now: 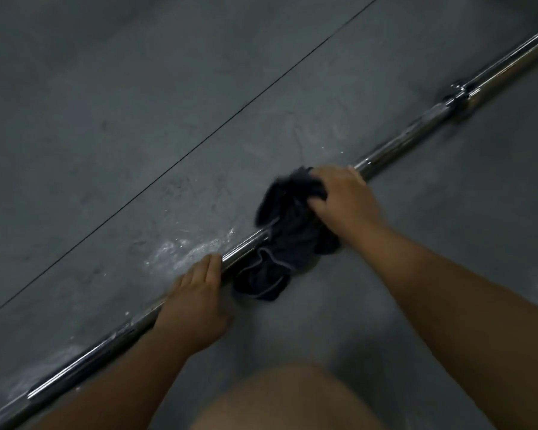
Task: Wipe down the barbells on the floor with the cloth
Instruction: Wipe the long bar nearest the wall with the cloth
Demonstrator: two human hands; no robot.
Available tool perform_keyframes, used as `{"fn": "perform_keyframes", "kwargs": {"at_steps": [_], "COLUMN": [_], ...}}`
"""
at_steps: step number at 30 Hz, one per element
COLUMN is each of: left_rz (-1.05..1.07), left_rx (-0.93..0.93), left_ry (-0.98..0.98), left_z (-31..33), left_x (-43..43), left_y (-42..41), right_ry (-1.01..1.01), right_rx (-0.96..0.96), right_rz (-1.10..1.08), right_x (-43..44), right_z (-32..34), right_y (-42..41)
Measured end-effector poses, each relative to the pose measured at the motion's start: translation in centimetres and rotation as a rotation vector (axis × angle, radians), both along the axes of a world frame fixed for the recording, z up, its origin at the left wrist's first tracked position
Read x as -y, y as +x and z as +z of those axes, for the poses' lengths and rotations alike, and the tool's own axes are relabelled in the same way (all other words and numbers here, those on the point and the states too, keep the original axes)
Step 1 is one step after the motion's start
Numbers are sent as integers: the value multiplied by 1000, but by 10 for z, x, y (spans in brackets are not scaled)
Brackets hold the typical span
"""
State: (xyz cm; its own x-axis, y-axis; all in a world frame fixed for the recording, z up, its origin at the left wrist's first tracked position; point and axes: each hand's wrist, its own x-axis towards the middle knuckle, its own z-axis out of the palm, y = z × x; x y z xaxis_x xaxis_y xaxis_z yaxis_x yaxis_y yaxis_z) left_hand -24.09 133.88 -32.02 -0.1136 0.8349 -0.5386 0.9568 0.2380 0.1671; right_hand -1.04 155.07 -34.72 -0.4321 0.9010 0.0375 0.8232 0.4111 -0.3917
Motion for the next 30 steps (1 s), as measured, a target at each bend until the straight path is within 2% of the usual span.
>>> {"fn": "perform_keyframes", "kwargs": {"at_steps": [2,3,4,7,9,11,13,14,16,19,21,25,30], "left_rz": [-43,-45,-42,-78,-140,-152,-81,-45,29,82,79,94,66], "left_rx": [45,45,22,-3,-1,6,38,76,159,227,247,232,144], "left_ry": [32,22,24,159,274,322,272,244,189,159,158,153,160], "left_z": [-6,-9,-13,-32,-45,-45,-39,-37,-32,-25,-22,-28,-36], "left_x": [-29,-40,-48,-52,-48,-53,-60,-66,-74,-78,-75,-74,-72], "left_y": [11,17,21,18,9,4,1,1,-2,-9,-7,-5,-3], "right_ry": [8,36,53,35,108,198,187,190,79,-251,-394,-360,-45], "right_rx": [14,22,20,46,30,82,154,210,290,422,529,590,288], "right_rz": [-277,-306,-236,174,225,33,-259,-311,-143,326,468,510,312], "right_x": [-4,7,22,57,38,4,-15,-17,-3,16,11,5,51], "right_z": [0,-4,-7,-10,-13,-13,-10,-7,3,36,64,72,8], "right_y": [-17,-35,-53,-70,-47,-25,-26,-33,-53,-48,-22,26,-38]}}
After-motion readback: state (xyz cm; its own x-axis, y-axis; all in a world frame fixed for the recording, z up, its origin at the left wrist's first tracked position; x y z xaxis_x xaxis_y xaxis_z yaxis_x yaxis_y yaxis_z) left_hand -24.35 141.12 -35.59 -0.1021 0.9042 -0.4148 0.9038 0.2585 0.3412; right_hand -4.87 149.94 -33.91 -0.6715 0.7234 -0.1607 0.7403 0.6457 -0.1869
